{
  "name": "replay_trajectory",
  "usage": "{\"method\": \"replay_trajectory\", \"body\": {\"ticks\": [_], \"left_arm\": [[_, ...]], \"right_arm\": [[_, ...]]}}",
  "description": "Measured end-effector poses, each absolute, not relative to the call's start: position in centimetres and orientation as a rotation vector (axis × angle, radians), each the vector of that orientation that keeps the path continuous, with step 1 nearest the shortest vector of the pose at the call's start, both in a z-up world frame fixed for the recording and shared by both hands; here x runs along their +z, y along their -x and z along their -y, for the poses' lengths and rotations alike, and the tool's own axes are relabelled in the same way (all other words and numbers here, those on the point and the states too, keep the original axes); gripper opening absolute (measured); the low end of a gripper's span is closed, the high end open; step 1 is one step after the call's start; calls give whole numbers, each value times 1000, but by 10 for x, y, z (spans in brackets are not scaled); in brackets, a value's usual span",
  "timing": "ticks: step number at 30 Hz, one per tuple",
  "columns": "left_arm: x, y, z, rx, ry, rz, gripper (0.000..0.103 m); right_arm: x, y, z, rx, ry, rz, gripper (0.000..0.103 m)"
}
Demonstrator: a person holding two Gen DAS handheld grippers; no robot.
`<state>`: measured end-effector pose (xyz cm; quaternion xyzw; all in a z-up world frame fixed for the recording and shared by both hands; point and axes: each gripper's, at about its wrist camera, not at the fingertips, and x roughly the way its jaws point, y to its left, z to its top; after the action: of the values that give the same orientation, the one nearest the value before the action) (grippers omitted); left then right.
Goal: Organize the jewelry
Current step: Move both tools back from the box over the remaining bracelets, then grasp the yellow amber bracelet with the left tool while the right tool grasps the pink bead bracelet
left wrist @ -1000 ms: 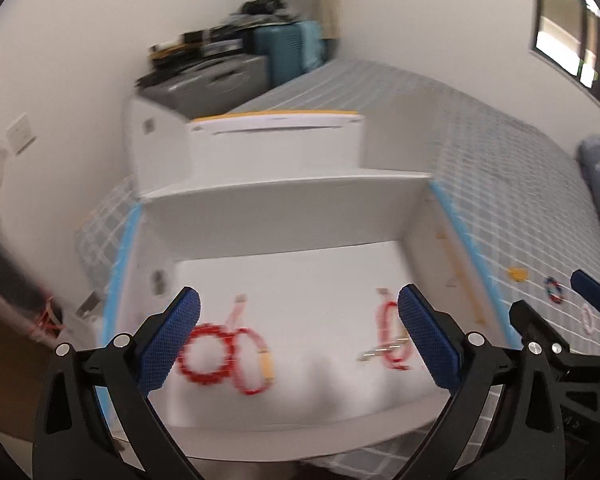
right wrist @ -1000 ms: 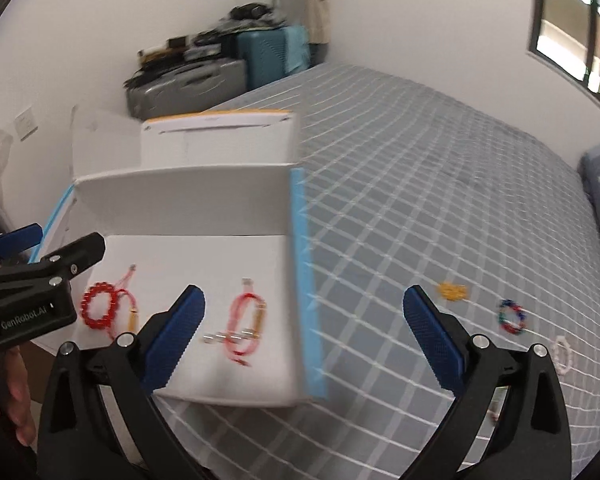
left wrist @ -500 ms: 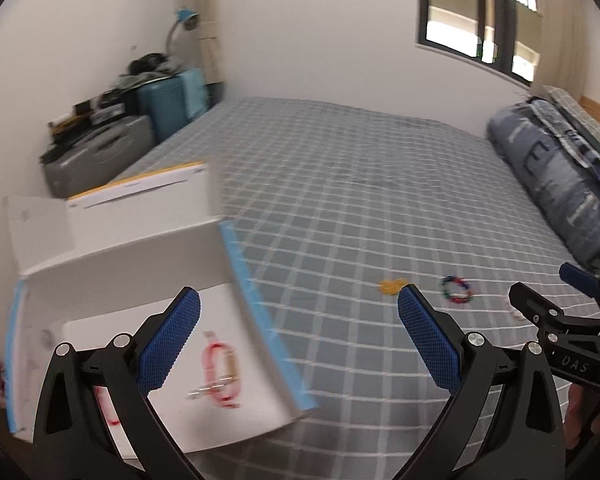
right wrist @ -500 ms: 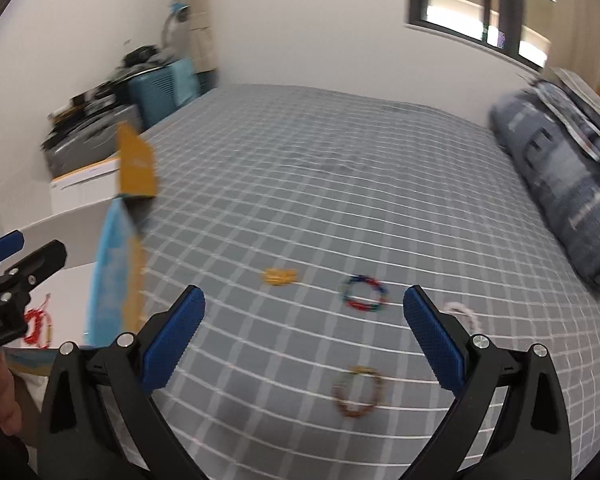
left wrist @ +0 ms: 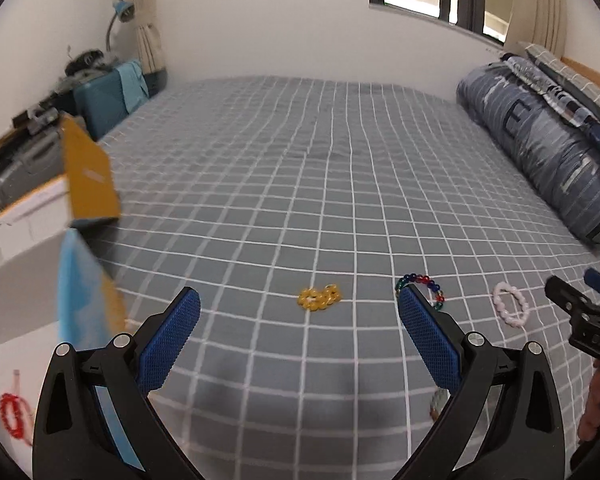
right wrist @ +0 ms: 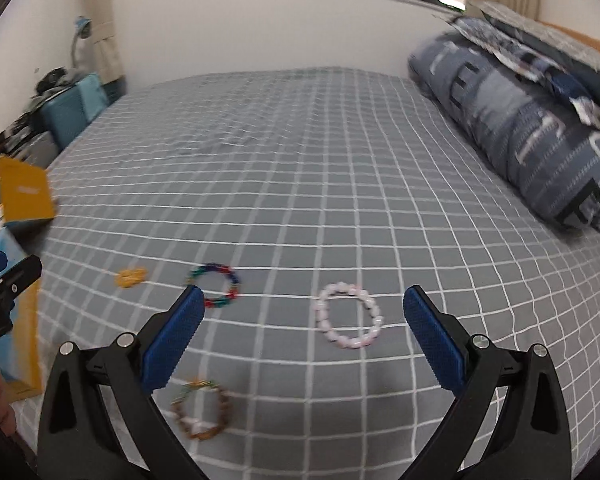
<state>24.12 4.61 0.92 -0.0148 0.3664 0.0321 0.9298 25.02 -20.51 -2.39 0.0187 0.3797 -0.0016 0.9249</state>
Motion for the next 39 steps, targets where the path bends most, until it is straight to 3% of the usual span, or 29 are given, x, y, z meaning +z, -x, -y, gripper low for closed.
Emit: {"method": "replay_trajectory", "body": {"ticks": [9,26,29,35,39], "left_arm": [[-68,-310,-30,68,24,-852,97],[-114,-339,-45,55,73,-971,97],[-115,-340,-44,58,62,-978,95],[-112,-340,-38,24,53,-990,77],[-110,-337,-36,-10,60,-996,55]], "right_arm": [[-102,-307,236,-46,-105,-907,96],[-138,-320,245,-82,-108,-951,95],[-138,-318,246,-91,-106,-950,91],[-135,-319,243,-76,-86,-953,68],[-133,-319,238,-61,-61,-951,52]]}}
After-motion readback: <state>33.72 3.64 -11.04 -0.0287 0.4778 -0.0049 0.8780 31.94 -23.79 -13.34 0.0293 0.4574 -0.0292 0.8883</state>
